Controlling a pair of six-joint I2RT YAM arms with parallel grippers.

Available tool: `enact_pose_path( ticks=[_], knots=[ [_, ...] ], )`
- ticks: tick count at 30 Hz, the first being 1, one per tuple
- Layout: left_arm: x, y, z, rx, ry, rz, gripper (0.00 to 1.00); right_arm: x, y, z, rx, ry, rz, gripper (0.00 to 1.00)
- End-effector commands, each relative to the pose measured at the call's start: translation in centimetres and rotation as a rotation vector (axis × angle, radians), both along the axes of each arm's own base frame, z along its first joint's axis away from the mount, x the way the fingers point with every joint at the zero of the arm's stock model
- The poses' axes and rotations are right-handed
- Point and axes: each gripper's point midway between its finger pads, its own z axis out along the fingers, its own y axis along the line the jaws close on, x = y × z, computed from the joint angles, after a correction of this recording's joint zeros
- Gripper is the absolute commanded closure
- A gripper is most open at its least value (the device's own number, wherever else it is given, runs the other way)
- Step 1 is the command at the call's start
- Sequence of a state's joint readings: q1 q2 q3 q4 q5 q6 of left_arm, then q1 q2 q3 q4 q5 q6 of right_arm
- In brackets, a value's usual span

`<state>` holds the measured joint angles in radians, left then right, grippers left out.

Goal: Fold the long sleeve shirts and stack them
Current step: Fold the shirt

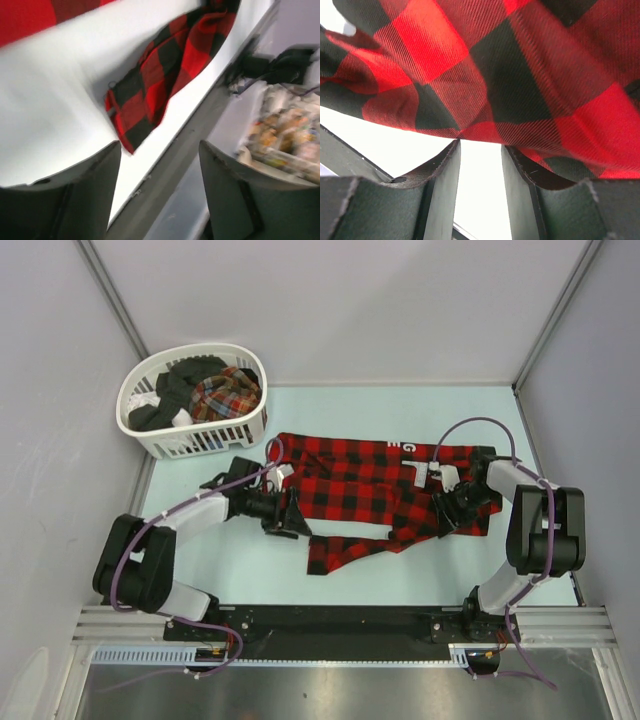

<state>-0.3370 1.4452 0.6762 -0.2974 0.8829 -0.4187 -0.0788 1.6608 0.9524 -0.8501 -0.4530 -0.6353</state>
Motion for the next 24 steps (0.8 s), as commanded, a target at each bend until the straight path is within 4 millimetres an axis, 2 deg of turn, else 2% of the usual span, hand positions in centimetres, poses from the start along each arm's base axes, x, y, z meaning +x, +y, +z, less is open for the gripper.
enact_pose_path(
  ticks=[1,2,3,4,5,6,7,8,9,10,12,18,21,24],
  knots=[
    [2.0,0.2,3.9,0.113,-0.417,-0.294,0.30,-0.4,-0.1,1.2,0.000,-0.041,0.044,0.56],
    [0.7,-0.7,3.5,0.146,-0.570,-0.500,0.30,-0.4,0.1,1.8,0.006,-0.054,0.055,0.56],
    [0.0,0.0,2.8,0.238,-0.612,-0.586,0.30,-0.4,0.5,2.3,0.036,-0.063,0.060,0.55],
    [-0.6,-0.3,2.7,0.270,-0.668,-0.672,0.31,-0.4,0.7,2.7,0.044,-0.069,0.059,0.55],
    [-2.4,-1.3,2.2,0.267,-0.778,-0.855,0.31,-0.3,0.9,3.3,0.056,-0.077,0.059,0.55],
    [-3.0,-1.5,2.0,0.287,-0.838,-0.926,0.30,-0.2,1.5,4.2,0.093,-0.101,0.066,0.55],
    [-3.1,-0.7,0.5,0.371,-0.877,-0.991,0.28,-0.1,1.7,4.7,0.106,-0.115,0.062,0.55],
    [-4.3,-1.2,-0.4,0.377,-0.941,-1.121,0.28,0.0,2.0,5.1,0.119,-0.123,0.058,0.54],
    [-4.3,-1.3,-1.0,0.404,-0.973,-1.161,0.27,0.3,2.7,6.1,0.159,-0.150,0.062,0.54],
    [-4.6,-0.7,-2.4,0.438,-0.965,-1.205,0.27,0.4,3.0,6.4,0.172,-0.152,0.056,0.53],
    [-4.9,-0.7,-3.8,0.466,-0.990,-1.279,0.26,0.9,3.7,7.0,0.196,-0.172,0.052,0.52],
    [-4.3,-2.0,-6.3,0.519,-1.096,-1.398,0.27,2.8,5.8,6.3,0.208,-0.192,0.060,0.51],
    [-4.2,-2.0,-7.0,0.520,-1.111,-1.449,0.37,4.0,6.9,5.3,0.209,-0.206,0.060,0.52],
    [-4.6,-2.4,-7.0,0.500,-1.093,-1.465,0.57,5.2,7.5,4.3,0.209,-0.209,0.034,0.53]
  ],
)
